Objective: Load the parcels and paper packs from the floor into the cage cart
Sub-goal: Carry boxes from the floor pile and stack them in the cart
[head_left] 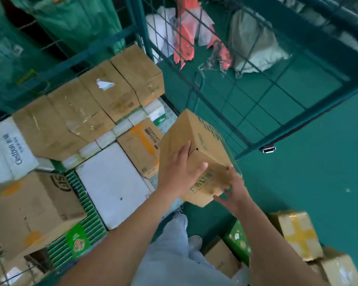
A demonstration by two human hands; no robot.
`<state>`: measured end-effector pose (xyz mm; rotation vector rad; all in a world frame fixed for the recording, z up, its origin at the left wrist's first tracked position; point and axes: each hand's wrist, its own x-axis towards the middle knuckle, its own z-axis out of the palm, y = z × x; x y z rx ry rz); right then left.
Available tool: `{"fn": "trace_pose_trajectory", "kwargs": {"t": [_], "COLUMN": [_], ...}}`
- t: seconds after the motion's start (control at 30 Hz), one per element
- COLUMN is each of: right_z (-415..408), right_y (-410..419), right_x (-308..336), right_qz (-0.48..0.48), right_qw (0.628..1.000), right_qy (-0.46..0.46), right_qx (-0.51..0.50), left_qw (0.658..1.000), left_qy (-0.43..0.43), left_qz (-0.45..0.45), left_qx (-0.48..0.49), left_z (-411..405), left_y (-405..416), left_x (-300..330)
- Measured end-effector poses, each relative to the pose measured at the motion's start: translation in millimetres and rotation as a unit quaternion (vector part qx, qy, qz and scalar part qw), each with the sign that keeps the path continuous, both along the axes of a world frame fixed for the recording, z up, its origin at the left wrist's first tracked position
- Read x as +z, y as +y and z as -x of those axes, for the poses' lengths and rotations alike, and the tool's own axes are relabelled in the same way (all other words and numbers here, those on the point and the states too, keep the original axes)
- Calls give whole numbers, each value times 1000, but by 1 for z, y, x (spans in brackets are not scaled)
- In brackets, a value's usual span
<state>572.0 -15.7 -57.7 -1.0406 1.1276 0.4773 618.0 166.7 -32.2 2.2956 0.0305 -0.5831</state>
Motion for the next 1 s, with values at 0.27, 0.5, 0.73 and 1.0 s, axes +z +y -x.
{"fn": "trace_pose_trajectory", "kwargs": {"t": [0.27,0.5,0.73,1.0], "right_z": [-72,-133,-193,-264], "right_y": [26,39,34,32], "right_x": [-41,-86,-148,-210], "right_qz": [-15,-30,-27,-25], "right_qw": [998,999,999,995], "right_qy": [19,18,10,43], "right_qx": [-55,-14,26,84], "left_qw": [998,998,996,990], "left_qy": [-7,4,6,28], "left_qz": [-42,-56,-84,-132], "left_qx": [-38,-1,16,44], "left_z": [-70,-128,-181,-241], "left_y": [11,25,13,-2], "left_x": [-25,-66,-123,-188]}}
